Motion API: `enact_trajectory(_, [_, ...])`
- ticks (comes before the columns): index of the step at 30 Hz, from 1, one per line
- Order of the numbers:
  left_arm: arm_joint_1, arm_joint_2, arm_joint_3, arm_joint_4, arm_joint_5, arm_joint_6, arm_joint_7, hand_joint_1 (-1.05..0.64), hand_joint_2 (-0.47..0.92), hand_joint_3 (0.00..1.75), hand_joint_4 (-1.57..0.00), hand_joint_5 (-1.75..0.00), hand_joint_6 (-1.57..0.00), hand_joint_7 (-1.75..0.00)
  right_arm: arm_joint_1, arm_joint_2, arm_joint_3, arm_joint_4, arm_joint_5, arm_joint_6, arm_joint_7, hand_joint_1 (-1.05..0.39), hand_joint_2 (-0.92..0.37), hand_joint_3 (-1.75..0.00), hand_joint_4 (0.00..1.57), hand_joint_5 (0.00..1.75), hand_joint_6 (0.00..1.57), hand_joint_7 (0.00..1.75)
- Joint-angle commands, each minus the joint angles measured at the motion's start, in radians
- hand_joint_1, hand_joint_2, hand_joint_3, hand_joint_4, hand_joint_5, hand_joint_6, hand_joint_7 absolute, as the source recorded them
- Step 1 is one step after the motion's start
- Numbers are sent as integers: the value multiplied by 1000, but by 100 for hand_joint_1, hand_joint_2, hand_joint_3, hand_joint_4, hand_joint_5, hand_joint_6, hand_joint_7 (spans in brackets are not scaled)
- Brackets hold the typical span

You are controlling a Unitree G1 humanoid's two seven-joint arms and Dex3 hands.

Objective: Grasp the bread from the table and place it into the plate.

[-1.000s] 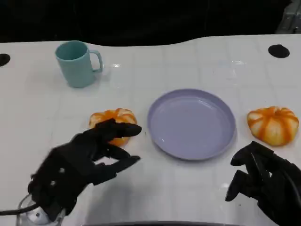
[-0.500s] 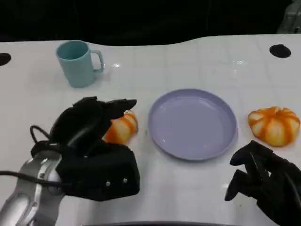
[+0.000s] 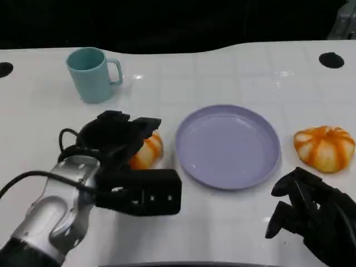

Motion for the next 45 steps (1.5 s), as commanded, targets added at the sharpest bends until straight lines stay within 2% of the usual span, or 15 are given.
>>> enact_trajectory(1, [-73,-22,-22,120,9,22,-8,-44,74,0,-1,-27,-23,-1,3,-10,-10,-4,3,-11,3,-44,-92,-45,61,175,47,162])
enact_trajectory(14, [-271,-149,-58,557,-21,28,93,-49,75,0,0,-24,-22,0,9,-17,-11,-9,-3,-13,4,-45,-92,-44,61,175,47,161])
enact_trajectory(21, [-360,-200,-70,773,-54,-32,162,-49,73,0,0,-23,-21,0,13,-18,-12,-13,-1,-8,2,-44,-92,-45,62,175,47,161])
enact_trajectory(30, [-421,-229,-72,937,-100,-92,185,-41,76,1,-1,-22,-21,0,15,-18,-15,-21,7,3,0,-44,-92,-45,62,175,47,161])
enact_trajectory(41, [-440,-233,-80,1049,-121,-158,250,-28,79,1,-12,-21,-26,-1,15,-18,-18,-29,11,14,-6,-45,-92,-44,64,175,49,161])
enact_trajectory(42, [-437,-232,-80,1058,-121,-165,266,-24,85,1,-25,-19,-34,-2,16,-18,-18,-31,11,15,-6,-45,-92,-44,63,175,48,161])
enact_trajectory(44, [-427,-227,-71,1070,-129,-195,312,-20,90,3,-38,-17,-42,-3,18,-17,-19,-30,13,10,-3,-45,-92,-44,62,175,48,161])
enact_trajectory(45, [-424,-225,-67,1074,-134,-209,330,-18,91,8,-62,-30,-59,-7,18,-16,-20,-29,14,7,-1,-44,-92,-44,62,175,48,161])
